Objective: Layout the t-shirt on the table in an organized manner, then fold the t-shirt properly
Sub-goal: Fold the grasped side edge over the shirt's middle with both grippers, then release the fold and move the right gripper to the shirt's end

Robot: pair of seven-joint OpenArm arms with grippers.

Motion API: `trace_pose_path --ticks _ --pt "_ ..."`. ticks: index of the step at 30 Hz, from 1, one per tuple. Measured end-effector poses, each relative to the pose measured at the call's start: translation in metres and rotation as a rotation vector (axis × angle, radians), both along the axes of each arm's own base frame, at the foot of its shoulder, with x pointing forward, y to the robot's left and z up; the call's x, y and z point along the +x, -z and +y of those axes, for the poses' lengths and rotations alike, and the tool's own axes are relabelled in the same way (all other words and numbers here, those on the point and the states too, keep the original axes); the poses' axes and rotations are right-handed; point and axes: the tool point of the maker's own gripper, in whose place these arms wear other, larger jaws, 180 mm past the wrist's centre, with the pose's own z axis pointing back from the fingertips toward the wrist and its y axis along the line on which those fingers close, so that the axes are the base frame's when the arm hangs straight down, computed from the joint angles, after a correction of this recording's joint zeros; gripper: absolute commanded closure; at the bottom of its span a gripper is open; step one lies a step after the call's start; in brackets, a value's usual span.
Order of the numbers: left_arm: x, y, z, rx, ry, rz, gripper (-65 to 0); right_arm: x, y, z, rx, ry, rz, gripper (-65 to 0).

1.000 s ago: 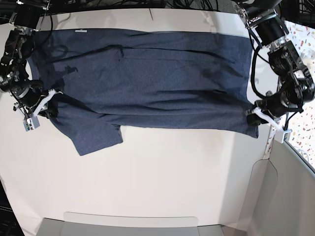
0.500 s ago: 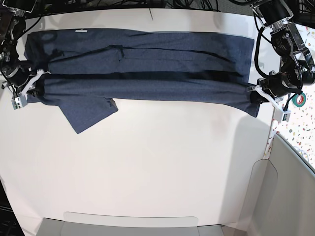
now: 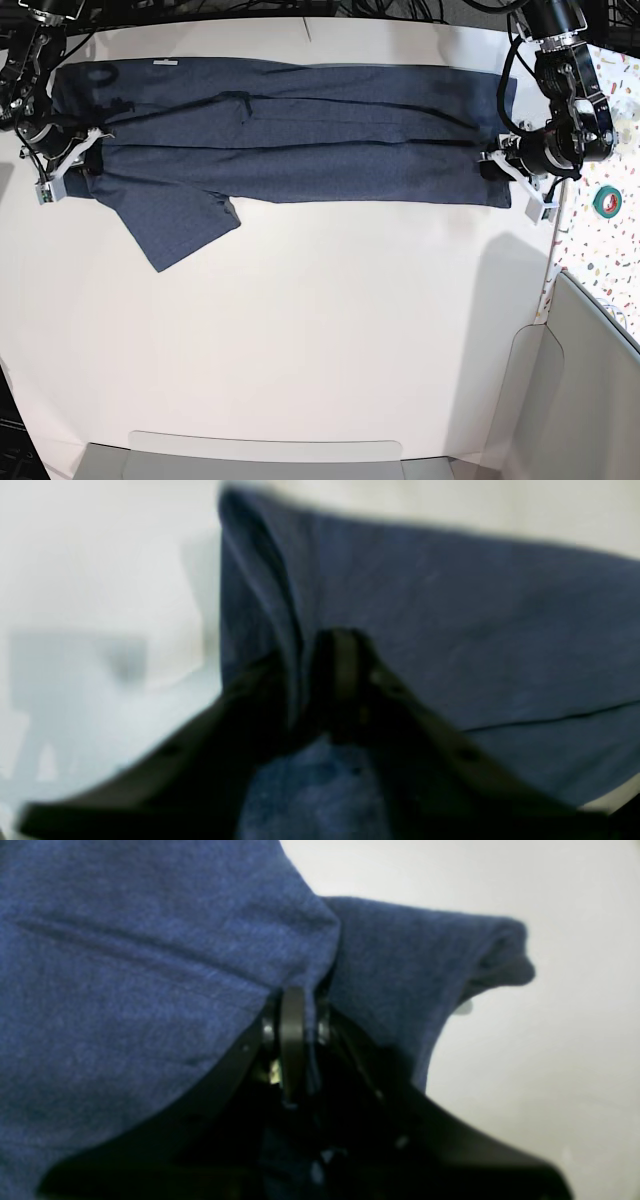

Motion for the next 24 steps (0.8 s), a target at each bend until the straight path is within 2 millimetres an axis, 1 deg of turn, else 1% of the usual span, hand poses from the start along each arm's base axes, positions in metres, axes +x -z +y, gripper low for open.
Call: trace_pose_path --ticks 2,5,7,9,10,12,14,17,19,22,23,24 --pt "0.002 -0.001 -0.001 -0.002 -0.002 -0.011 -22.3 -0.001 0.001 -0.002 -0.014 0.0 0.005 -9.4" --pt "0.006 -0.004 -0.001 -0.003 -0.002 -0.022 -23.1 -0.001 0.001 -0.007 -0.046 0.002 0.01 -24.1" --pt "0.006 -0.004 -0.001 -0.005 -0.002 -0.025 -23.1 0.002 -0.001 -0.007 -0.049 0.001 0.007 -32.1" --pt "0.007 -0.007 -0.001 0.0 0.001 -0.032 -23.1 0.007 -0.007 -0.006 -0.063 -0.008 -0.005 -36.7" --pt "0.006 -0.01 0.0 0.01 0.008 -0.036 -23.1 0.01 -0.013 -0.006 -0.072 -0.014 -0.021 -38.2" --pt "0.011 -0.025 0.004 0.046 0.027 -0.076 -23.1 0.021 -0.028 -0.004 -0.097 -0.027 -0.062 -38.9" --pt "0.021 -0.044 0.004 0.075 0.038 -0.143 -23.1 0.036 -0.052 -0.009 -0.106 -0.01 -0.141 -38.9" --pt "0.025 -0.062 -0.001 0.094 0.06 -0.201 -23.1 0.053 -0.085 -0.022 -0.14 0.024 -0.234 -38.9" --pt "0.027 -0.072 -0.005 0.104 0.073 -0.234 -23.1 0.065 -0.099 -0.023 -0.144 0.028 -0.277 -38.9" --pt "0.028 -0.078 -0.008 0.11 0.081 -0.254 -23.1 0.082 -0.112 -0.015 -0.118 0.027 -0.321 -39.0" --pt "0.028 -0.078 -0.007 0.112 0.08 -0.253 -23.1 0.089 -0.111 -0.01 -0.092 0.03 -0.321 -39.0" --pt "0.028 -0.078 -0.007 0.114 0.08 -0.253 -23.1 0.095 -0.103 -0.005 -0.06 0.032 -0.293 -39.0"
